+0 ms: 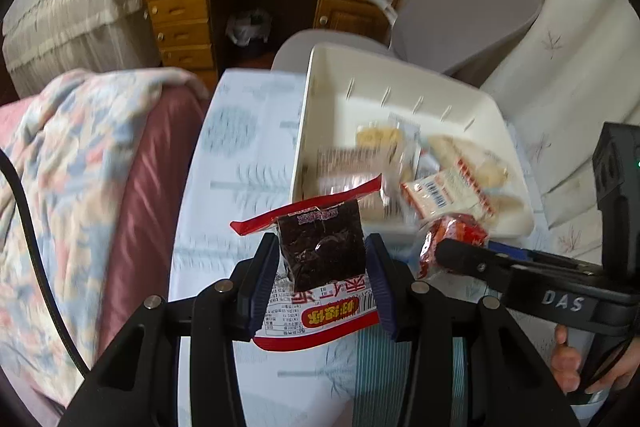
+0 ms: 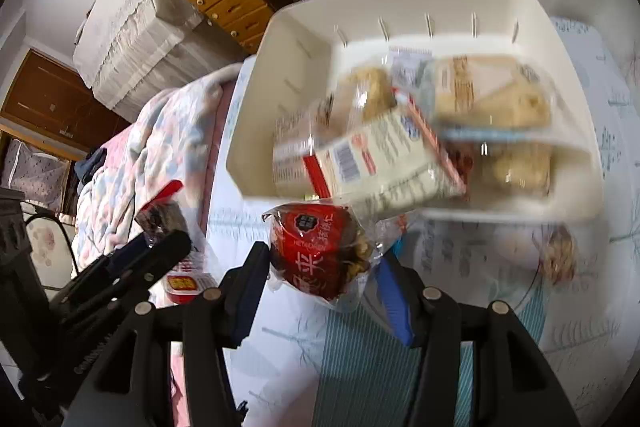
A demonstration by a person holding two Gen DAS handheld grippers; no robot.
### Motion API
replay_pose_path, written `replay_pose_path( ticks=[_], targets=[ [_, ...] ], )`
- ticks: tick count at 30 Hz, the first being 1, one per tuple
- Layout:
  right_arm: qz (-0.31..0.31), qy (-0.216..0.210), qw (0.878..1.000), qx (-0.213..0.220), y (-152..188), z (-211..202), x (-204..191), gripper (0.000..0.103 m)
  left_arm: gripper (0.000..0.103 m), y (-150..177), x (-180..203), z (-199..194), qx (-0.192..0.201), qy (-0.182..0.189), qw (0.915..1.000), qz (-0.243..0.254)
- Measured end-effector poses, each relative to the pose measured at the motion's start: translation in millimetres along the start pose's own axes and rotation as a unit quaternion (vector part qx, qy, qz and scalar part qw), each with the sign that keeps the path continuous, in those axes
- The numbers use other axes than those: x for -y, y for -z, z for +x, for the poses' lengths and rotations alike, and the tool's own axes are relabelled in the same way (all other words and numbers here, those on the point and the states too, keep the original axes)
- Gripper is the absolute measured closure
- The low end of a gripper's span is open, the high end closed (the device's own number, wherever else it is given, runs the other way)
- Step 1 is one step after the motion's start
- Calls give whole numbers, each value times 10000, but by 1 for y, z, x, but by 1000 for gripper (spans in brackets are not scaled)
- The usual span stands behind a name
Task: Organize snacks
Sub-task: 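Carry both snacks into the white basket and open both tools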
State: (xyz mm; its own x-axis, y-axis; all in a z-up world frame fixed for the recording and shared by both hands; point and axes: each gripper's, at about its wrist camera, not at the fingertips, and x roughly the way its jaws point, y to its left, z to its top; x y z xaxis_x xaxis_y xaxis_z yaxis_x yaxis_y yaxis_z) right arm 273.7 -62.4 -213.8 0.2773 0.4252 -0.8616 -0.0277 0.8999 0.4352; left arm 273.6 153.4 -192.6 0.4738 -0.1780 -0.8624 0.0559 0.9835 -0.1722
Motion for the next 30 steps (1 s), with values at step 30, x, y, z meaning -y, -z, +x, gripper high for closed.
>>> replay_pose_path(
  ticks=[30],
  targets=[
    [1003, 336, 9889, 1039, -89, 7, 67, 40, 25, -89, 54, 58, 467, 477, 9939, 881]
  ],
)
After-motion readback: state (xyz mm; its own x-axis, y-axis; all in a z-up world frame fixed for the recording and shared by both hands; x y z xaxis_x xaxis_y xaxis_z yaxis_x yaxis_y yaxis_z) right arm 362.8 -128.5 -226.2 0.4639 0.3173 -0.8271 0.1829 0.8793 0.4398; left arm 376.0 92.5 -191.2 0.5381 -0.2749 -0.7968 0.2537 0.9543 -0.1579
